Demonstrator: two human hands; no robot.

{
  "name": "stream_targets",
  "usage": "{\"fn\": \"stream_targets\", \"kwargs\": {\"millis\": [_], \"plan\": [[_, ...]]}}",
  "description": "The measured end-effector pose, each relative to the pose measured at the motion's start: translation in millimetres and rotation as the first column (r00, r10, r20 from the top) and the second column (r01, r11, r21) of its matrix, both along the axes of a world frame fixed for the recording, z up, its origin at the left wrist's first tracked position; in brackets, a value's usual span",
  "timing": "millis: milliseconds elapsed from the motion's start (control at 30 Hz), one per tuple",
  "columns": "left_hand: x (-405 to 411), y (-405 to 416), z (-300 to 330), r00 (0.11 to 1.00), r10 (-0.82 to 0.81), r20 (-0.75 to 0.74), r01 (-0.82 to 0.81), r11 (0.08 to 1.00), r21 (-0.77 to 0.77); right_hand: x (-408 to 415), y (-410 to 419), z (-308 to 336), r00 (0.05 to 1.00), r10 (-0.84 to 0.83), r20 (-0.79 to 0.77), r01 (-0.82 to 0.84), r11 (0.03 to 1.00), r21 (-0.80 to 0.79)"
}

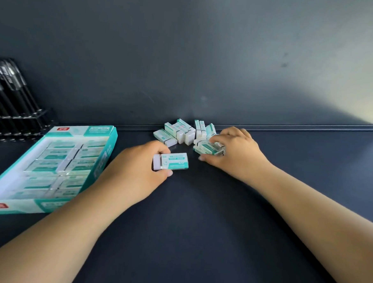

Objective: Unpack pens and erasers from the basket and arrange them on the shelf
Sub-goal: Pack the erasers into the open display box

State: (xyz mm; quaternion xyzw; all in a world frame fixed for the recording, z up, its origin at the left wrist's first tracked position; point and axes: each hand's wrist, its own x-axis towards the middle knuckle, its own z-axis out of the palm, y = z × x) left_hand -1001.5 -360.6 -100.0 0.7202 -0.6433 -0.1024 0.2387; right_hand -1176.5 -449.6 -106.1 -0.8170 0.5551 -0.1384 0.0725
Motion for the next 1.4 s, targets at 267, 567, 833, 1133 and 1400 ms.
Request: {"fn": "stream_targets", "kwargs": {"millis": [267,567,833,1133,1400], "plan": [[0,1,2,0.999,0.037,0.0,-0.037,0.999,0.008,-11,2,1,0.985,0.025,0.173,-0.013,0.998,-0.068],[-3,19,26,1.0,0.007,-0.019,-0.012,0.966,-0.258,-16,32,29,0.89,0.212,0.403,-0.068,0.937,-0.343],[61,49,44,0.995,0.06,-0.074,-0.077,0.961,-0.266,21,60,42,0.887,0.275,0.37,-0.071,0.874,-0.48],[179,82,31,0.956,0.028,-0.293,-0.081,0.982,-0.169,119,98,54,0.92,0.306,0.247,-0.251,0.94,-0.229],[218,85,17,0.947,-0.053,-0.317,0.013,0.992,-0.127,192,107,42,0.962,0.272,-0.025,-0.272,0.962,0.008]]}}
